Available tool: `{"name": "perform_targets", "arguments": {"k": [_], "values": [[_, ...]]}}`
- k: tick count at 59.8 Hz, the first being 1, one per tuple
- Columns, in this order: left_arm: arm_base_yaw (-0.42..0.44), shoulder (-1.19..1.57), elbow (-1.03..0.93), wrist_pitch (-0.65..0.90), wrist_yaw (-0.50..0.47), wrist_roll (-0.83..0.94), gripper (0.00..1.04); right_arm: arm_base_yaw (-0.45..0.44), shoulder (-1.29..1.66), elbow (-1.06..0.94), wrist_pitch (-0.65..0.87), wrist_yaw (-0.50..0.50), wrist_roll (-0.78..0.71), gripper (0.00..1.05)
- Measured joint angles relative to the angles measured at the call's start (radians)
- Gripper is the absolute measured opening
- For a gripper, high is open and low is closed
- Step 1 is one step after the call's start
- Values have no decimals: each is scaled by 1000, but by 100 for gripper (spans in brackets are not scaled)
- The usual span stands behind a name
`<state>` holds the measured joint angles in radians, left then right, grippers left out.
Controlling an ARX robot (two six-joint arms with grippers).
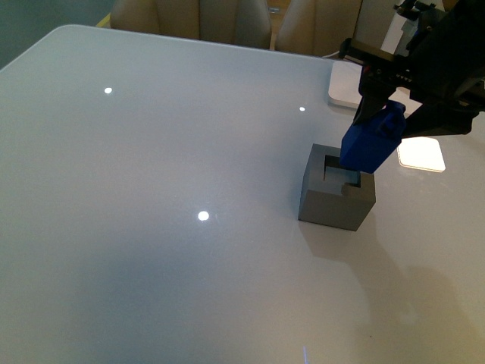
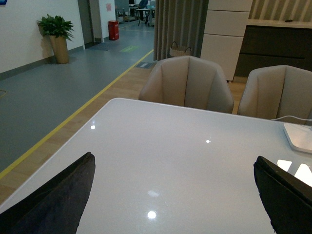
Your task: Insert blue part into gray base
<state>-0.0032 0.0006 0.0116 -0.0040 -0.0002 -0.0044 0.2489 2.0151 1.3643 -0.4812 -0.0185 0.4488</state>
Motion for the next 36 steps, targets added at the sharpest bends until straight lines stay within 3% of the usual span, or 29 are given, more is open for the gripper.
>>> {"name": "perform_targets", "arguments": {"k": [36], "values": [[0,0,0,0,0,0,97,16,100,68,-13,24,9,45]]}}
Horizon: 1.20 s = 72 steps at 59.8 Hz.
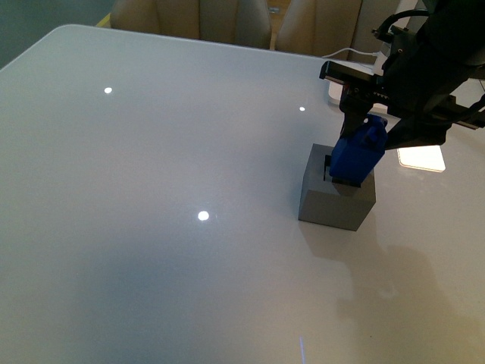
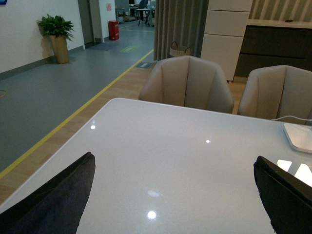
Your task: Insert blue part into gray base
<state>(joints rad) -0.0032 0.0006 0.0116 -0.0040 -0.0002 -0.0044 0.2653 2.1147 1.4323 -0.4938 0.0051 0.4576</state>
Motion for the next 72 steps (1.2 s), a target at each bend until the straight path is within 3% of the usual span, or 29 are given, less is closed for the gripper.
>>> {"name": "perform_targets", "arguments": {"k": [51,69,72], "values": [[0,0,0,0,0,0,97,9,34,26,-29,6,-2,45],[0,0,0,0,0,0,97,9,24,16,-3,-6,-4,94],[0,0,0,0,0,0,97,8,11,1,8,-6,-5,97]]}}
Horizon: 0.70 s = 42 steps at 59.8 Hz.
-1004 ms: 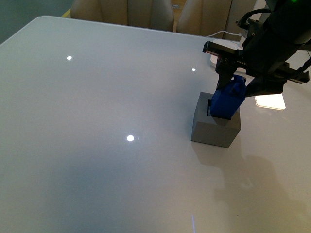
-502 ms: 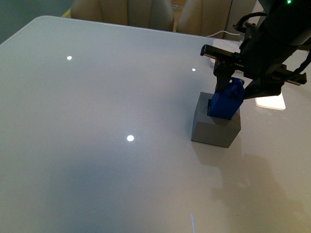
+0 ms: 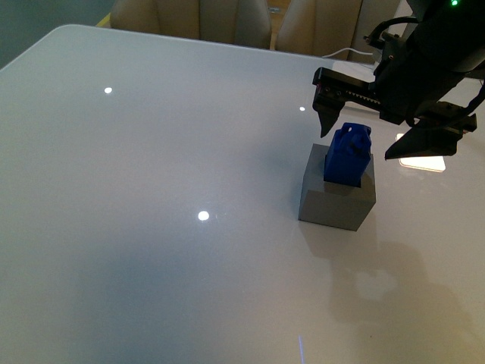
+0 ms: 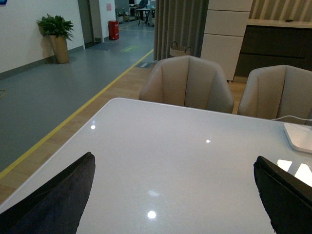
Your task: Insert blue part into gray base
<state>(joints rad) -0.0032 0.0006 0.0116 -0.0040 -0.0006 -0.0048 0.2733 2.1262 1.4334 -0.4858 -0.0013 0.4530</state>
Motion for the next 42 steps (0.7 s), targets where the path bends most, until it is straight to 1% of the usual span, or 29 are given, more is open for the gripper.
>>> {"name": "perform_targets", "arguments": {"k": [5,10,14,16,19,20,21,22,23,24,25,26,29,30,32,33,35,37,38,42], "values": [[0,0,0,0,0,0,97,-4,-41,-40,36,12,-11,96],[0,0,0,0,0,0,97,-9,-125,-111,112,75,-49,96],[0,0,0,0,0,0,97,-14,-239,-197,205,149,-106,96],[0,0,0,0,0,0,97,-18,-301,-238,244,159,-122,96],[0,0,0,0,0,0,97,-20,-344,-258,254,163,-135,96],[0,0,0,0,0,0,97,-20,-357,-272,288,178,-153,95],[0,0,0,0,0,0,97,-21,-364,-289,331,188,-160,94],[0,0,0,0,1,0,97,-21,-381,-333,447,211,-198,90],[0,0,0,0,0,0,97,-21,-387,-355,505,220,-215,88],[0,0,0,0,0,0,97,-25,-400,-404,625,227,-241,85],[0,0,0,0,1,0,97,-27,-405,-429,681,227,-256,83],[0,0,0,0,1,0,97,-33,-418,-512,857,222,-303,78],[0,0,0,0,0,0,97,-49,-435,-668,1168,211,-369,68],[0,0,0,0,0,0,97,-52,-437,-691,1209,210,-373,66],[0,0,0,0,0,0,97,-65,-457,-772,1341,198,-395,59],[0,0,0,0,0,0,97,-69,-463,-790,1369,195,-399,57],[0,0,0,0,0,0,97,-81,-500,-849,1455,185,-413,50],[0,0,0,0,0,0,97,-90,-533,-883,1495,177,-421,45],[0,0,0,0,0,0,97,-93,-544,-893,1504,175,-423,43],[0,0,0,0,0,0,97,-117,-627,-964,1535,159,-430,29]]}}
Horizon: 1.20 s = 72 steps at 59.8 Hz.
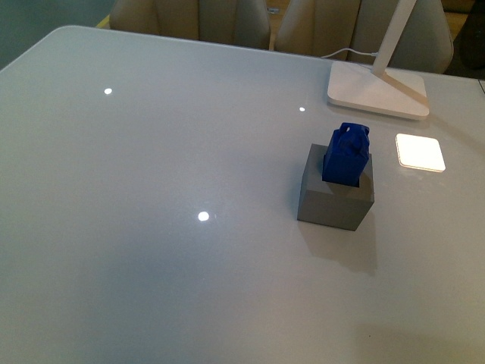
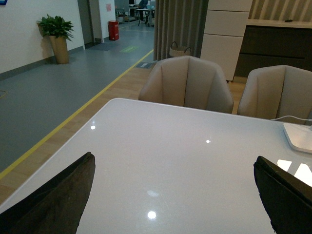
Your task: Insert blue part into gray base
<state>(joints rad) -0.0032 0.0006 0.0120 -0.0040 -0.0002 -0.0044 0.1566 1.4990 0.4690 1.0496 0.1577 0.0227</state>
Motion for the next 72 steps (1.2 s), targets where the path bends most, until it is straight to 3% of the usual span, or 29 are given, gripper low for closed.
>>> {"name": "perform_targets", "arguments": {"k": [10,29,32,37,72], "values": [[0,0,0,0,0,0,97,-31,-97,-137,3,-39,-18,2],[0,0,0,0,0,0,97,-83,-279,-330,16,-86,-17,2],[0,0,0,0,0,0,97,-124,-336,-362,-19,-149,-18,2],[0,0,0,0,0,0,97,-152,-423,-388,-71,-151,-18,2],[0,0,0,0,0,0,97,-153,-910,-451,-474,-156,-18,2]]}}
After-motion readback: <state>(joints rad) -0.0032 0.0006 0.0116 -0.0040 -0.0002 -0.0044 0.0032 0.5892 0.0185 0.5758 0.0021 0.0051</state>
